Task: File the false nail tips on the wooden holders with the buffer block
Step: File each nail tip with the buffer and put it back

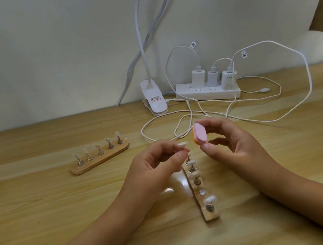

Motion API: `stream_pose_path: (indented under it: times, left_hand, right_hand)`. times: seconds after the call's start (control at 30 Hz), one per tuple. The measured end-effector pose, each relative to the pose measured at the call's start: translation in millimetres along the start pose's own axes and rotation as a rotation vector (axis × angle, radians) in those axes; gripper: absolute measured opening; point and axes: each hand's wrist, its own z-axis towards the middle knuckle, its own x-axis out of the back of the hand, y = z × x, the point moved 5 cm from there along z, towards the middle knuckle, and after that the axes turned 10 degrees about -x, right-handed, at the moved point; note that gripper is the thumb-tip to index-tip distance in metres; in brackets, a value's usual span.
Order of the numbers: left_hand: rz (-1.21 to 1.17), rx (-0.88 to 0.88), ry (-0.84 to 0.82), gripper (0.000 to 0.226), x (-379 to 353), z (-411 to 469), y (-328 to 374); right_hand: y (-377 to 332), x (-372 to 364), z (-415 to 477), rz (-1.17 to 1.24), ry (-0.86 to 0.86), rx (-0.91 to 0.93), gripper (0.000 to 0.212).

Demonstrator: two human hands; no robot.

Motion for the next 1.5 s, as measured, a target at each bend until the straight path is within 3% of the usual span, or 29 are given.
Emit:
stream_pose_path:
  times: [0.23,0.63,0.9,1.17,1.5]
  left_hand:
    - [-0.306,0.069,0.014,0.013,-4.0,0.9,5.0]
    - [-0.459,0.142,-0.133,0.007,-10.3,0.7,8.8]
    - [-0.434,0.155,-0.102,0.011,-9.6,1.2,5.3]
    - [-0.152,0.034,0.028,0.007,-1.3,0.6,5.3]
    - [0.008,-0.019,-0.028,0.014,-3.9,-1.4,-0.1]
  right_hand:
    - [-5.2,-6.3,-5.8,-0.097,-0.056,0.140,0.048]
    - [-6.8,-7.8,-5.4,-0.096,-0.080,0.132,0.044]
    - [-7.2,-8.3,-5.9,-0.098,-0.078,0.110,0.047]
    - [-7.2,10.3,-2.7,0.076,0.152,0.104,0.048]
    - [-17.3,-6.5,-10.9,-0.147,0.028,0.284,0.044]
